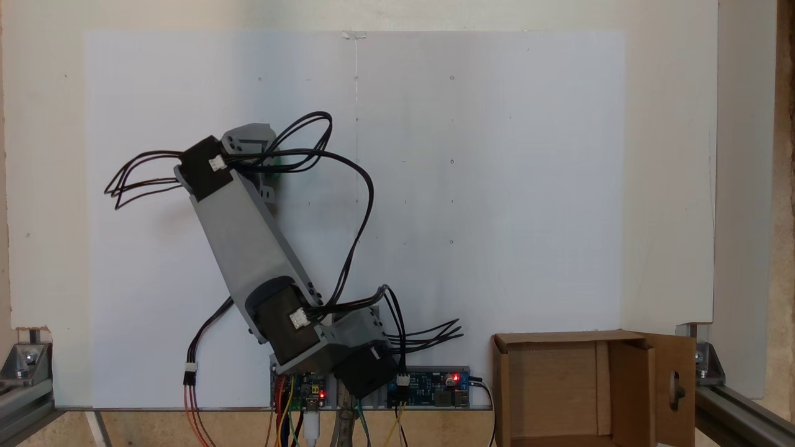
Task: Grasp a green dice and put it in the bin.
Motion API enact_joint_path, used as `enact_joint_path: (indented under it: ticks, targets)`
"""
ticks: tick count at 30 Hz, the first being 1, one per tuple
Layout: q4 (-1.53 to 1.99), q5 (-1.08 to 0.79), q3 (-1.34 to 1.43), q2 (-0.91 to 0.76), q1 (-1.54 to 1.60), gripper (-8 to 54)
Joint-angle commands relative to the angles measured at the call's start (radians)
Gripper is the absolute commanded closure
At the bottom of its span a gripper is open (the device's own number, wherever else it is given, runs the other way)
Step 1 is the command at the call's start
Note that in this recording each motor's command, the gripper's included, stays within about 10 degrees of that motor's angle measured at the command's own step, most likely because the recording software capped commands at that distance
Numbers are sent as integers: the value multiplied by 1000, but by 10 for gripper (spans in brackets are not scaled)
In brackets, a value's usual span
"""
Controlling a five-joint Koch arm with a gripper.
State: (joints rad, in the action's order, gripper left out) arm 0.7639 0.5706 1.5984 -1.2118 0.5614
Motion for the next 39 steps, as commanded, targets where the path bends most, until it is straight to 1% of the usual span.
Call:
enact_joint_path:
  ticks: [1,13,25,28,39]
  targets:
    - [0,64,-15,-8,-5,25]
    - [-14,64,-14,9,-3,41]
    - [-26,63,-15,29,-3,43]
    - [-23,63,-15,29,-5,74]
    - [-8,49,-15,28,-20,74]
